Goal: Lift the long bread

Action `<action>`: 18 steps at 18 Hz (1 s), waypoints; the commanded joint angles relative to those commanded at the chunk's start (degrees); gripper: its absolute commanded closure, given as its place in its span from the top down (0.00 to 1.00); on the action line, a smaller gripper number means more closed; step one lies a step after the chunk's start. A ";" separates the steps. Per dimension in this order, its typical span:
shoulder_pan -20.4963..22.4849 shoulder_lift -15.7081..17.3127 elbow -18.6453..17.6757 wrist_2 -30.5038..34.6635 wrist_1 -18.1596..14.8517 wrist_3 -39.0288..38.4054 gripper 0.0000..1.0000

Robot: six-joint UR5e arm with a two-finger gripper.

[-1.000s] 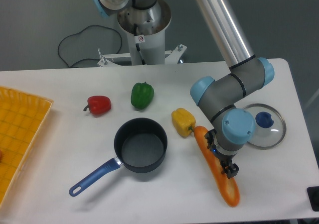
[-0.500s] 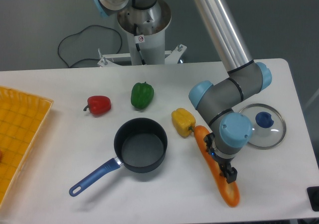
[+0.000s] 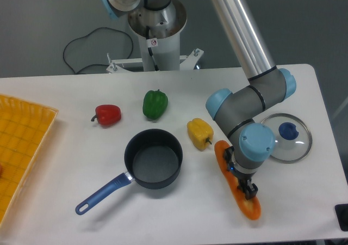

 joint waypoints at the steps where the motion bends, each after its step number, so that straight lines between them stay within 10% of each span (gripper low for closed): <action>1: 0.00 0.26 0.00 0.00 0.00 -0.09 0.47; 18: 0.18 2.11 -0.88 -0.09 -0.44 -0.09 0.43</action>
